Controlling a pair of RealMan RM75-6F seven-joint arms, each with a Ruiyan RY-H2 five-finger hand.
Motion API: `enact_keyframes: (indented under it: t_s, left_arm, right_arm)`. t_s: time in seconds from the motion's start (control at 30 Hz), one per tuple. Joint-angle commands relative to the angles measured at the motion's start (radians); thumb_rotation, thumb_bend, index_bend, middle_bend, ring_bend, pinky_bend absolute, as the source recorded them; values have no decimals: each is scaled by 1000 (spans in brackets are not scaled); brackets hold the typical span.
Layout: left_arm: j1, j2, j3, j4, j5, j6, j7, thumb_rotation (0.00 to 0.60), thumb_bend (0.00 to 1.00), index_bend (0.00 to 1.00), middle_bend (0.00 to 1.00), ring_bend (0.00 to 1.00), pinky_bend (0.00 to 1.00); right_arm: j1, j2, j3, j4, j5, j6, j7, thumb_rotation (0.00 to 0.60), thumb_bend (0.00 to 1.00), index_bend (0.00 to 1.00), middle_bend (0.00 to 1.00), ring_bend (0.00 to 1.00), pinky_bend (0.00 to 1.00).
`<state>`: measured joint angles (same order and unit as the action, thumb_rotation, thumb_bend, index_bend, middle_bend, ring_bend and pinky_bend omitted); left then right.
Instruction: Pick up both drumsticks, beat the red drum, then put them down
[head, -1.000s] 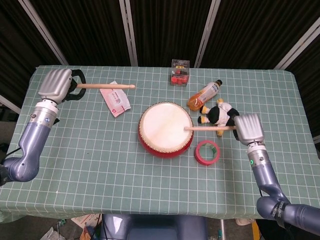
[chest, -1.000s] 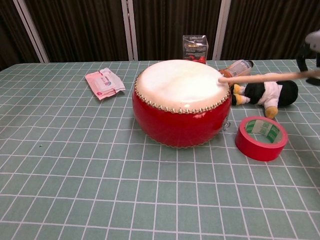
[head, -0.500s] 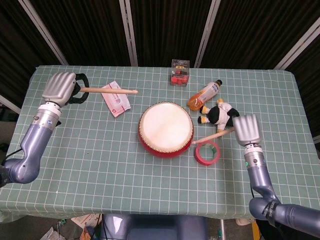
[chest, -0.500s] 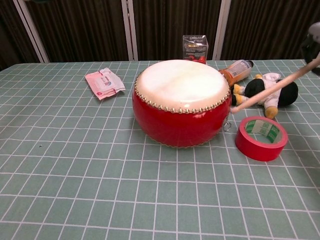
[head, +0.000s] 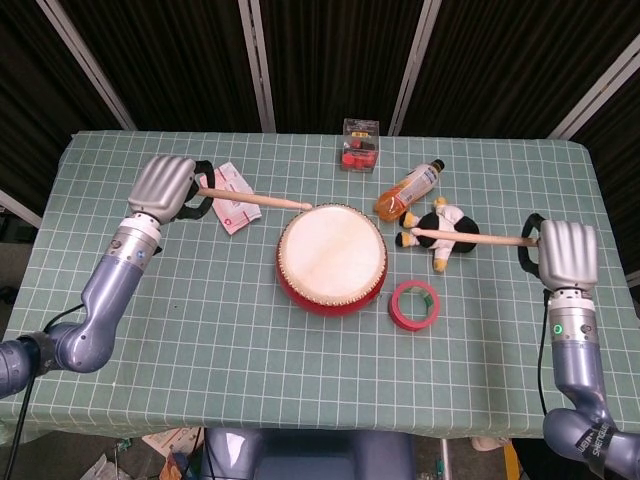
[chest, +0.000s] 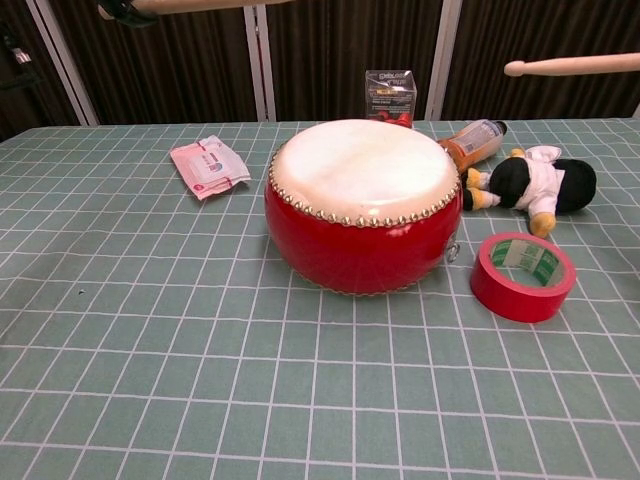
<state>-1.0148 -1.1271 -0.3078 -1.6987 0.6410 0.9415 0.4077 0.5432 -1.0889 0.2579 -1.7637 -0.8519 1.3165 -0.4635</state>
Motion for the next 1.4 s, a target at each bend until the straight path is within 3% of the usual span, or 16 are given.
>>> enact_keyframes:
  t_s: [0.03, 0.37, 0.47, 0.53, 0.6, 0.67, 0.77, 0.87, 1.0, 1.2, 1.4]
  left_arm:
    - [-38, -47, 8, 1, -42, 18, 50, 600, 557, 753, 1000, 1000, 1000]
    - [-163, -197, -14, 90, -151, 34, 163, 600, 557, 753, 1000, 1000, 1000]
    - [-215, -244, 11, 154, -223, 6, 246, 600, 558, 756, 1000, 1000, 1000]
    - [-265, -267, 85, 204, -320, -40, 384, 600, 559, 759, 1000, 1000, 1000]
    - [-350, -286, 209, 244, -513, -77, 621, 600, 559, 762, 1000, 1000, 1000]
    - [-417, -317, 286, 265, -677, -67, 790, 600, 559, 763, 1000, 1000, 1000]
    - [-471, -357, 300, 290, -878, -49, 903, 600, 559, 763, 1000, 1000, 1000]
    - [-492, -356, 262, 306, -963, -37, 920, 600, 559, 763, 1000, 1000, 1000]
    - [-464, -292, 186, 261, -885, -39, 815, 600, 559, 763, 1000, 1000, 1000]
    - [-362, -157, 64, 95, -674, 3, 556, 600, 559, 760, 1000, 1000, 1000]
    - [-212, -33, 37, -112, -451, 56, 342, 600, 558, 758, 1000, 1000, 1000]
  right_arm:
    - [-23, 30, 13, -3, -9, -21, 49, 600, 599, 1000, 1000, 1000, 989]
    - [-40, 66, 37, 3, 2, -73, 144, 600, 599, 1000, 1000, 1000, 989]
    - [-41, 71, 41, 12, 14, -93, 162, 600, 599, 1000, 1000, 1000, 989]
    - [-40, 72, 43, 20, 25, -109, 173, 600, 599, 1000, 1000, 1000, 989]
    - [-41, 76, 46, 27, 36, -123, 184, 600, 599, 1000, 1000, 1000, 989]
    - [-41, 79, 49, 32, 41, -130, 191, 600, 599, 1000, 1000, 1000, 989]
    - [-44, 85, 51, 32, 43, -137, 199, 600, 599, 1000, 1000, 1000, 989]
    - [-47, 90, 48, 30, 41, -138, 200, 600, 599, 1000, 1000, 1000, 989]
    - [-49, 90, 45, 26, 38, -132, 192, 600, 599, 1000, 1000, 1000, 989]
    - [-57, 91, 38, 10, 22, -111, 182, 600, 599, 1000, 1000, 1000, 989]
    - [-91, 108, 18, -14, -26, -85, 206, 600, 599, 1000, 1000, 1000, 989]
